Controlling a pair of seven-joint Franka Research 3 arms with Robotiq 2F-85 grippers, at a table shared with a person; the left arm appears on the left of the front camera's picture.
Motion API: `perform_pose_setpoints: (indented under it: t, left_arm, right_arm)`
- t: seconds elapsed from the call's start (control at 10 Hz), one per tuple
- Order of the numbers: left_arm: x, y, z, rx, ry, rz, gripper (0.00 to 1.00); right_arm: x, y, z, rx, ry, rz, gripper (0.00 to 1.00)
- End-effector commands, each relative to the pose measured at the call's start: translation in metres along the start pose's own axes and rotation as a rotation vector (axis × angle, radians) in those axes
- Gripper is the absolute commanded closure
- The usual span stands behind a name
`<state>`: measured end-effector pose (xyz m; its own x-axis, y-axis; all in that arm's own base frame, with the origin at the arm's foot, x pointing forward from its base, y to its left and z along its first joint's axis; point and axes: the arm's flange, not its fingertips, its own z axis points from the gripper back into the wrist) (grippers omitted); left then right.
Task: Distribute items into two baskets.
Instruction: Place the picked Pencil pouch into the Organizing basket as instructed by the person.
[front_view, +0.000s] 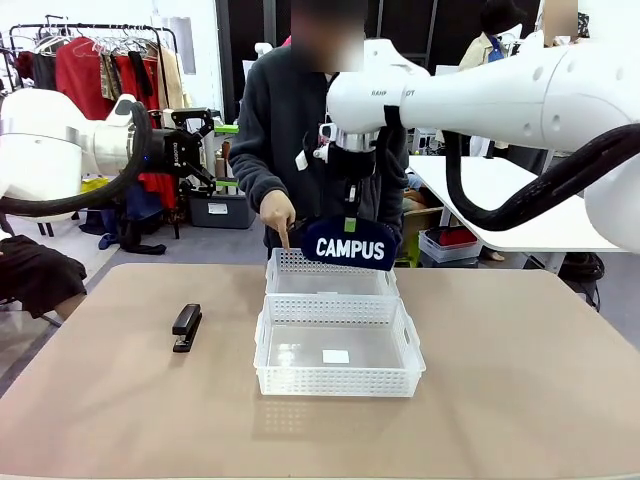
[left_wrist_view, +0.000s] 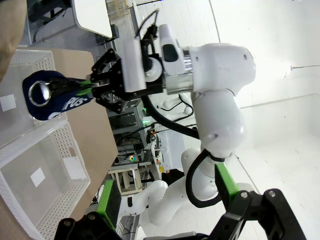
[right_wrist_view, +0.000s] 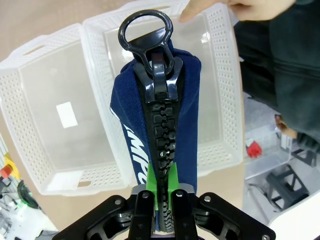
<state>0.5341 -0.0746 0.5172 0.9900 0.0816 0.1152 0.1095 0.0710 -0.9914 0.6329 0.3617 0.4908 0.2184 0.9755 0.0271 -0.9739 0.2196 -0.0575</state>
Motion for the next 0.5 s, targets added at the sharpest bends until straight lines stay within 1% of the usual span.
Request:
perform_pose_setpoints:
  t: [0.0, 0.1, 0.4]
  left_arm:
    - [-0.001, -0.002, 0.001, -0.001, -0.002, -0.001, 0.0]
    - [-0.001, -0.002, 0.001, -0.001, -0.002, -0.001, 0.0]
    - [-0.001, -0.002, 0.001, -0.001, -0.002, -0.001, 0.0]
  right_arm:
    - [0.016, -0.005, -0.012, -0.066, -0.004, 0.048, 1.0]
    - [0.019, -0.005, -0.018, -0.051, -0.009, 0.061, 1.0]
    - [0.031, -0.004, -0.045, -0.077, -0.014, 0.116, 1.0]
